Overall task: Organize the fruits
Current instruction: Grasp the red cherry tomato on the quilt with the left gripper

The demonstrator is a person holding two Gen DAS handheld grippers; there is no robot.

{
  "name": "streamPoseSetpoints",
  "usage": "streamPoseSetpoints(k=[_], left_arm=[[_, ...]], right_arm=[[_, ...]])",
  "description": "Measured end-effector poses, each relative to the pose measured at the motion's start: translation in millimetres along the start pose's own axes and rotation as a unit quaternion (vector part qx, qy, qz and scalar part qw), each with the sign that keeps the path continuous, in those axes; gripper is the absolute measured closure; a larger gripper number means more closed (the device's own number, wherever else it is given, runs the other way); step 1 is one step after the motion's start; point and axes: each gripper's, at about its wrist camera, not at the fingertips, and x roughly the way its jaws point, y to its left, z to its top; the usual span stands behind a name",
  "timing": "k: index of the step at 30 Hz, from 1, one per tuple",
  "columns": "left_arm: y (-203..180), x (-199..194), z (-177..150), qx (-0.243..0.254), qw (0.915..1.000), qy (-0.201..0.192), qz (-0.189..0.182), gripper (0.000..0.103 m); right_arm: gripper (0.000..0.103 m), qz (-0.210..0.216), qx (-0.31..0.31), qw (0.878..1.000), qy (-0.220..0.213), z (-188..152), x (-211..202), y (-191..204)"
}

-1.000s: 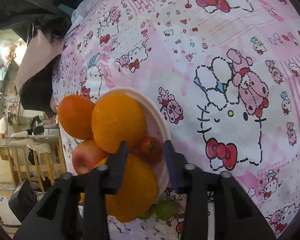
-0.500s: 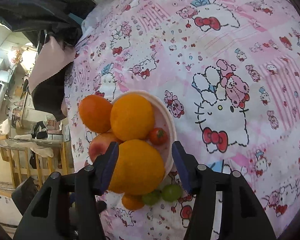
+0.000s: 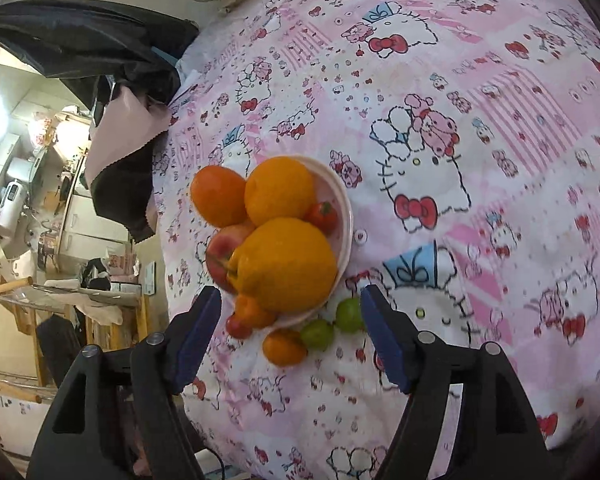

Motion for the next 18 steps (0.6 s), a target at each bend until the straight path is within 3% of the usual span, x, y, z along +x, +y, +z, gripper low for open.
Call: streamPoseSetpoints(k=[6,10,14,16,18], left_arm=[[7,-11,-9,0.004,0.9992,-0.033,0.022,0.021],[15,-10,-8,0.011,0.9966,-0.052,0.063,0.021],[27,1,-6,-0.010,0.9964,-0.047,0.069,0.022],[28,17,-4,-0.014,0.9977,-0.025,0.061,0.023],[25,32,-4,-0.005,0.9986,-0.001,0.053,0.032]], right_arm=[[0.028,-0.007,0.003,1.000,-0.021,-25,-17,-4],[0.028,-0.027,-0.009,0.999,-0.042,-39,-22,0],[0.028,-0.056,-0.020,0.997,-0.051,-49,-19,2],[0.028,-0.060,-0.023,0.997,-0.049,-49,-17,2],[0.028,-0.061,-0.023,0.997,-0.048,-47,-17,0]])
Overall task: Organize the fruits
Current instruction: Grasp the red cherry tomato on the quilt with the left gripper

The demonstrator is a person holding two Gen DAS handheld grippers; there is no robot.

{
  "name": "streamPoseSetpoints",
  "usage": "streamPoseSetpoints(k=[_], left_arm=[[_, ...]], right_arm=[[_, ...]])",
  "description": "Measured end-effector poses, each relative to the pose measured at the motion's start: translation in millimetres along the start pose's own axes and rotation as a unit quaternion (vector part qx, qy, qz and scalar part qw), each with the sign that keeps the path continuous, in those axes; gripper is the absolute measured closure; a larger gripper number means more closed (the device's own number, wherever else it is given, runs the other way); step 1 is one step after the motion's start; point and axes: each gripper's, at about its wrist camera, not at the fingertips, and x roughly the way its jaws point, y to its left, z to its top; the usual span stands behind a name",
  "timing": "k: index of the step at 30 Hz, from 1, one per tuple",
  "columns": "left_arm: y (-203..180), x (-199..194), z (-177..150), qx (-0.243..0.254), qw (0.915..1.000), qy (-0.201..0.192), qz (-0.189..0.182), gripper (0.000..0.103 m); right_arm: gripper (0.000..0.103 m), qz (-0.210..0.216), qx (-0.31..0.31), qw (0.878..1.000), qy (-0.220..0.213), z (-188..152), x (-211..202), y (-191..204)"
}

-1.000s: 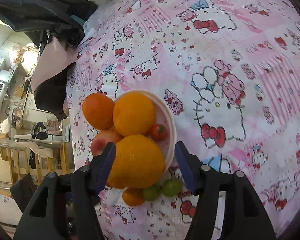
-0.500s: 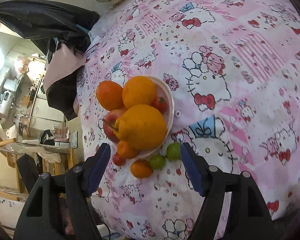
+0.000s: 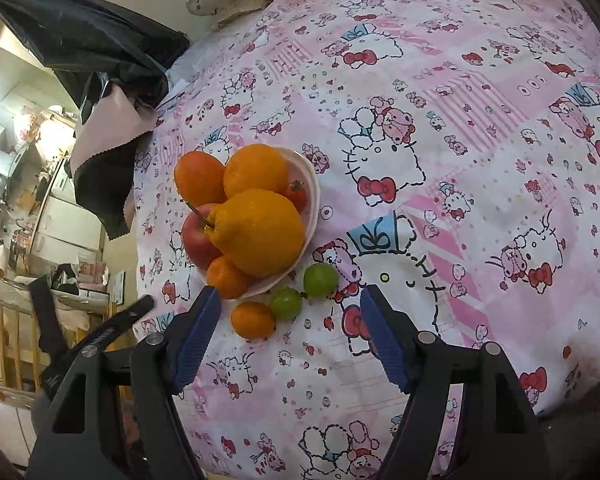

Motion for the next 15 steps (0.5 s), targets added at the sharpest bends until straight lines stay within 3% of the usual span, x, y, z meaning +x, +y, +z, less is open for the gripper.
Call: streamPoseSetpoints(k=[3,7,15], left_arm=[[-18,24,-5,0.044,0.9986,0.029,0.004,0.043],[-34,39,-9,0.078,0.9964,0.033,0.010,0.045],[-47,56,-8,0.094,0.9943,0.049,0.011,0.046]], right_arm=[[0.028,-0.001,0.013,1.000,0.008,2,4,-6],[0.028,0.004,0.027,0.999,0.017,3,8,-12],[0.028,0.003,0.030,0.999,0.029,5,17,-13]])
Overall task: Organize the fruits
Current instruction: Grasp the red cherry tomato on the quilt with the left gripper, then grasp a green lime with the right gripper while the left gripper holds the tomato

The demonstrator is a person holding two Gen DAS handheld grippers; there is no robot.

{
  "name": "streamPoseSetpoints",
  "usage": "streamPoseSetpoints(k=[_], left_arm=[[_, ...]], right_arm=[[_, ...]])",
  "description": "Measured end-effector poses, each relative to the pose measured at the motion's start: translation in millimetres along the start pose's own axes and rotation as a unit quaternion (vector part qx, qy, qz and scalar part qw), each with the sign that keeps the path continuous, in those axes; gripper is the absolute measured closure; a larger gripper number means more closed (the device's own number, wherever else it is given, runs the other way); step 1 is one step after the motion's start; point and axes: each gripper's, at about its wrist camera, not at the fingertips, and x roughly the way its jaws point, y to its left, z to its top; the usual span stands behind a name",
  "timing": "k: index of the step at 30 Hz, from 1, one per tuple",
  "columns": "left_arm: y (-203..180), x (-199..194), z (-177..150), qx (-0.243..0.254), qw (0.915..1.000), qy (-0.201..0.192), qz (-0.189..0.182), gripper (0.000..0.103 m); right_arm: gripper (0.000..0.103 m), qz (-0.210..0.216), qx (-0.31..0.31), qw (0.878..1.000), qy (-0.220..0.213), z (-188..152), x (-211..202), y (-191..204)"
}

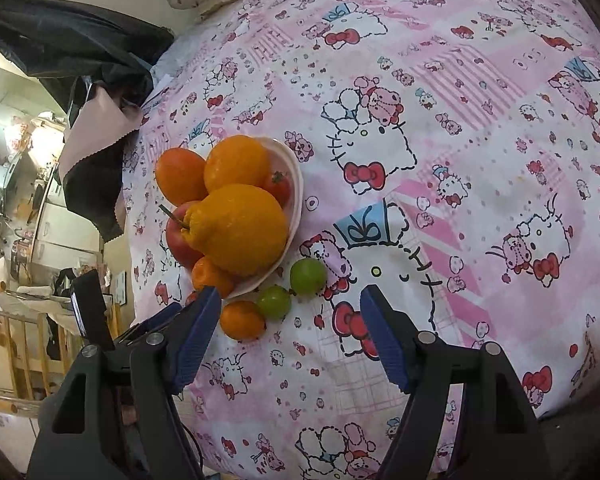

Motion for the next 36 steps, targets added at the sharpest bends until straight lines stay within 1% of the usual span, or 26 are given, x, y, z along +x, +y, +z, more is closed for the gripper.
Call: streamPoseSetpoints(k=[2,3,4,5,6,10,13,20,24,26,28,30,34,36], left_arm=[[2,1,1,-0.008,0.9999,0.000,-0.008,0.046],[2,1,2,-0.011,0.9999,-0.002,-0.011,0.049],[2,1,2,-0.011,0.9999,-0.002,-0.012,0.054],[1,1,3,-0.009,0.9999,-0.002,-0.014,0.067],[-1,2,2,-0.003,0.9998,0.002,-0.018,0.076],[-4,-2,1,-0.002,1.0000,-0.002,-0.008,0.076],[0,-7,0,-0.011,0.9998,-0.007,-0.014,0.076],[10,-36,-11,-0.022,0.9992,-0.031,-0.011,0.076],[16,-62,-15,-0.035,0.9983,-0.039,-0.027,0.076],[16,-72,-14,-0.033,0.9978,-0.044,-0.037,0.076],[16,-83,-14,-0.019,0.9980,-0.047,-0.038,0.076],[18,-90,-14,-0.012,0.9984,-0.045,-0.033,0.076],[28,-102,-16,-0.027,0.9980,-0.039,-0.041,0.076],[31,-107,-17,-0.033,0.9977,-0.042,-0.041,0.076]], right_arm=[[0.028,0.001,0.001,1.000,0.003,0,2,1],[0.028,0.003,0.001,1.000,0.004,0,2,2],[0.028,0.005,0.001,1.000,0.005,0,3,3],[0.028,0.006,-0.001,1.000,0.007,0,4,4],[0.028,0.005,-0.005,1.000,0.009,0,6,6],[0.028,-0.005,-0.014,1.000,0.012,1,11,10],[0.028,-0.009,-0.011,1.000,0.015,2,15,10],[0.028,-0.020,-0.023,0.999,0.014,-1,16,15],[0.028,-0.032,-0.019,0.999,0.018,0,21,13],[0.028,-0.038,-0.017,0.999,0.017,1,22,11],[0.028,-0.052,-0.013,0.998,0.017,0,23,6],[0.028,-0.053,-0.004,0.998,0.019,0,23,2],[0.028,-0.053,0.005,0.999,0.010,0,17,-3],[0.028,-0.058,0.010,0.998,0.006,1,15,-6]])
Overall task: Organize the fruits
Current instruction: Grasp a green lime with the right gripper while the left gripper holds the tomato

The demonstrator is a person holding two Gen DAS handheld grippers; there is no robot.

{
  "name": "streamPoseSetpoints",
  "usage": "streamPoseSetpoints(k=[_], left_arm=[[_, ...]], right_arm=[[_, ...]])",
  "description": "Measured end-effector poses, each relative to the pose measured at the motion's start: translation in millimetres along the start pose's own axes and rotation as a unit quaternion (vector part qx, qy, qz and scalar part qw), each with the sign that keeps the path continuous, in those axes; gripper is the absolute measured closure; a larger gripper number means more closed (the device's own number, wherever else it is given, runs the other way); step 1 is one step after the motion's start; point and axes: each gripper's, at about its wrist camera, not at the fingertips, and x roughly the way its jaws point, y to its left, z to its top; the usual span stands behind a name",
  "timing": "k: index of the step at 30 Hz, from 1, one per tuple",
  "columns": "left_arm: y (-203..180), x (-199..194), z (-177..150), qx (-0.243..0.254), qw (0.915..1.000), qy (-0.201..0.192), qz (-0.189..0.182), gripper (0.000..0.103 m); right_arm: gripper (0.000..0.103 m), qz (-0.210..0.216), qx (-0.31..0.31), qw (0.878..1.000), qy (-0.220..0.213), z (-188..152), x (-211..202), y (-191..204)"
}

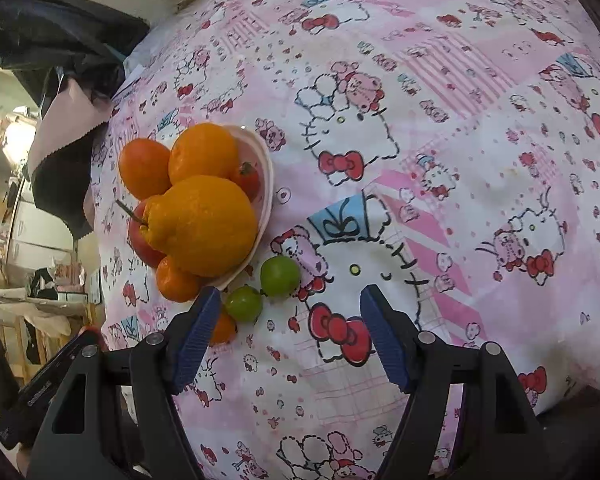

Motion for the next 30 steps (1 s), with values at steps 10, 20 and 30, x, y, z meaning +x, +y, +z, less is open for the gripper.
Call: streamPoseSetpoints(k=[10,20,30], left_arm=[[17,2,0,-0.049,0.9986,-0.017,0.004,0.076],[7,-3,4,-0.057,0.9978,-0.029,-0.018,0.076],[3,-4,4,-0.060,0.9976,-0.021,-0.027,0.076]], right_arm=[[0.028,-0.039,0.017,0.999,0.024,6,19,-9],[0.040,-0.038,-0.058,0.995,0.069,9,57,23],[0.055,-0.048,-0.068,0.993,0.082,11,81,36]])
